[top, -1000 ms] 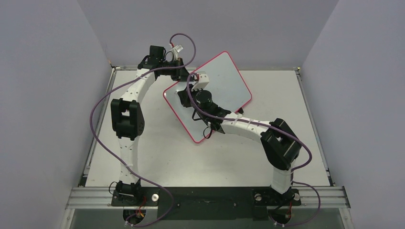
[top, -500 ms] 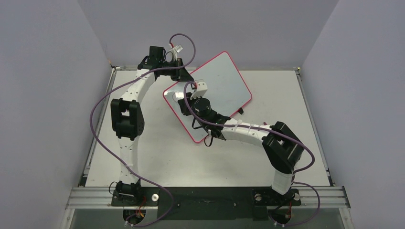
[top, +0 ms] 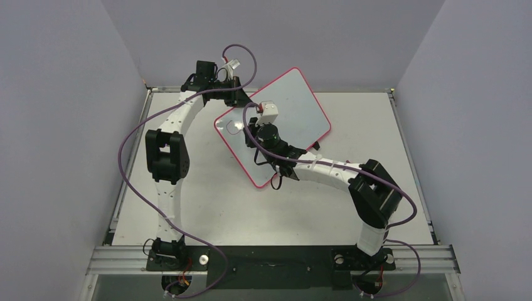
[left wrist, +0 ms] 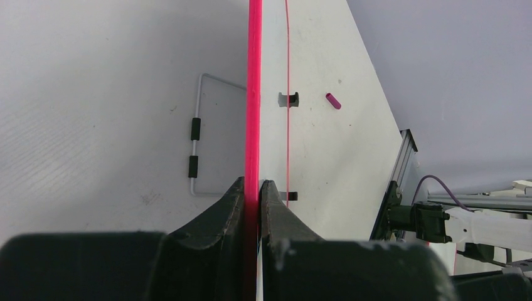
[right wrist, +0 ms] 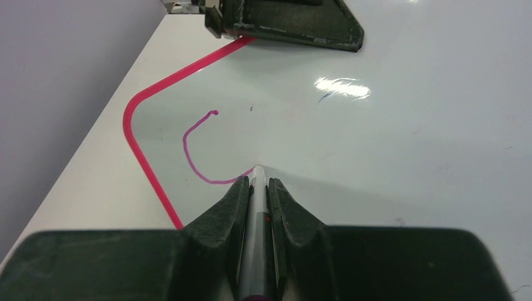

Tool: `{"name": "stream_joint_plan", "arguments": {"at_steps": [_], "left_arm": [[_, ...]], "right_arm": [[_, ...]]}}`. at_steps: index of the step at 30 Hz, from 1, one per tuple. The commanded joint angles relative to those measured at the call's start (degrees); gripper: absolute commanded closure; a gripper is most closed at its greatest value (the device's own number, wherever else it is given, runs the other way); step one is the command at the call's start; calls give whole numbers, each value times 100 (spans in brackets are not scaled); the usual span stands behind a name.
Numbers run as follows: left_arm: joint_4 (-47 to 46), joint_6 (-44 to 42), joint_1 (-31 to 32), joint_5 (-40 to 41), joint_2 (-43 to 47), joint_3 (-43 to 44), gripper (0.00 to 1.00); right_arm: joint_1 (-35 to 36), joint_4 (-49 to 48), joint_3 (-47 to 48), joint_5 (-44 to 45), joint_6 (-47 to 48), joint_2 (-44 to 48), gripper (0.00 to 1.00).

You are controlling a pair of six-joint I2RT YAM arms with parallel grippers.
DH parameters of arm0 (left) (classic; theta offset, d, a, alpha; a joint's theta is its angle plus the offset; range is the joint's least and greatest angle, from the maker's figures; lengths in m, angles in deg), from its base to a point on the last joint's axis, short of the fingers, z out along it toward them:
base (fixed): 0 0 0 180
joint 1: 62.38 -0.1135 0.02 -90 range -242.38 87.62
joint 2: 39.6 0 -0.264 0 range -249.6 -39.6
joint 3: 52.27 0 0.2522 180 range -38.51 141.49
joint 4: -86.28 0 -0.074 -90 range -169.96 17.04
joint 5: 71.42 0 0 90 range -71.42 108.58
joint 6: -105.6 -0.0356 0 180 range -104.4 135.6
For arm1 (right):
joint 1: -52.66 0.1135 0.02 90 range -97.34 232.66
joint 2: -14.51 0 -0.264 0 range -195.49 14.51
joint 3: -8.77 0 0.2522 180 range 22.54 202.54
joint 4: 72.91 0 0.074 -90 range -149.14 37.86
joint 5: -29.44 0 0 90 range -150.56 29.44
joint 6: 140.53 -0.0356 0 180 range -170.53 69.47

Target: Write a sentence on the whiteboard

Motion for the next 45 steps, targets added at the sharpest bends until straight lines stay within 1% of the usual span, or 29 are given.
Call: {"name": "stream_joint_plan", "arguments": {"at_steps": [1, 4, 8, 12, 30, 45], "left_arm": [[-11, -406, 155, 293, 233, -103, 100], [-40, -383, 155, 291, 233, -104, 100], [-55, -375, 151, 291, 217, -96, 100], [-64, -362, 153, 284, 210, -94, 100], [-152, -324, 162, 265, 245, -183, 100], [-187, -296, 163, 257, 263, -190, 100]], "right_arm": [[-122, 487, 407, 223, 314, 3, 100], [-120, 539, 527, 150, 473, 74, 100], [-105, 429, 442, -57, 522, 299, 100], [-112, 252, 371, -78, 473, 439, 100], [-153, 294, 1051, -105, 365, -9, 100], [-157, 407, 1265, -92, 300, -294, 100]]}}
